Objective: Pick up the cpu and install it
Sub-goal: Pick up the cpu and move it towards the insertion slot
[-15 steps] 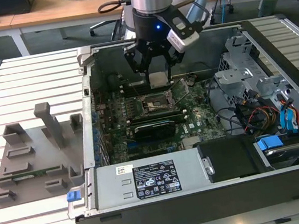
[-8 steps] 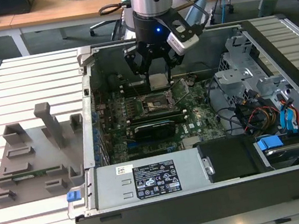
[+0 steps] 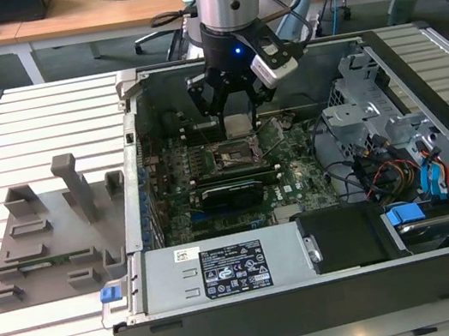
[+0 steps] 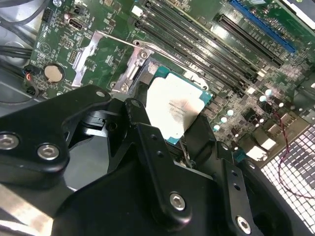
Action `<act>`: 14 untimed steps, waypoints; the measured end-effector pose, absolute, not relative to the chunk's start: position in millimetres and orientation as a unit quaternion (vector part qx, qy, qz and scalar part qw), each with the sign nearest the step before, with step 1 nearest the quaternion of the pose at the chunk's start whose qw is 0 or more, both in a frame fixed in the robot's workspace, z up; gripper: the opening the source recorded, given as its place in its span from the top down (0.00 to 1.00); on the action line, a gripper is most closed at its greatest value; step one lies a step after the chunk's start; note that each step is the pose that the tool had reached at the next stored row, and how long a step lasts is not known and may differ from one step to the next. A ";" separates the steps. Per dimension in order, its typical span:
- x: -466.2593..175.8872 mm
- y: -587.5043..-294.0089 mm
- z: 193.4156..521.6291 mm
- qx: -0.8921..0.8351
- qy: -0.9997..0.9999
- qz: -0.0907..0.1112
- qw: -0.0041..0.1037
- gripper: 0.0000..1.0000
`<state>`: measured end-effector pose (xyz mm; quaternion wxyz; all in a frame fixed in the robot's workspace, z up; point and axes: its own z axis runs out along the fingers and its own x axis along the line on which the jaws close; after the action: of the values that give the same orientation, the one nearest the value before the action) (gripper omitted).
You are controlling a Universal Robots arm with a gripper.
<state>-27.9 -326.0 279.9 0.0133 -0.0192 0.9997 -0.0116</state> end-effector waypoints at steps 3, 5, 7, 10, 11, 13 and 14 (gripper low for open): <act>-27.6 -323.2 278.3 -0.019 1.000 -0.012 0.013 0.45; -27.1 -319.3 277.4 -0.019 1.000 -0.012 0.013 0.45; -27.0 -318.8 277.4 -0.019 1.000 -0.012 0.013 0.45; -27.1 -318.7 277.4 -0.019 1.000 -0.012 0.013 0.45; -27.1 -318.7 277.4 -0.019 1.000 -0.012 0.013 0.45; -27.1 -318.7 277.5 -0.019 1.000 -0.012 0.013 0.45; -27.1 -318.7 277.4 -0.019 1.000 -0.012 0.013 0.45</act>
<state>-27.1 -318.7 277.4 0.0133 -0.0192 0.9997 -0.0119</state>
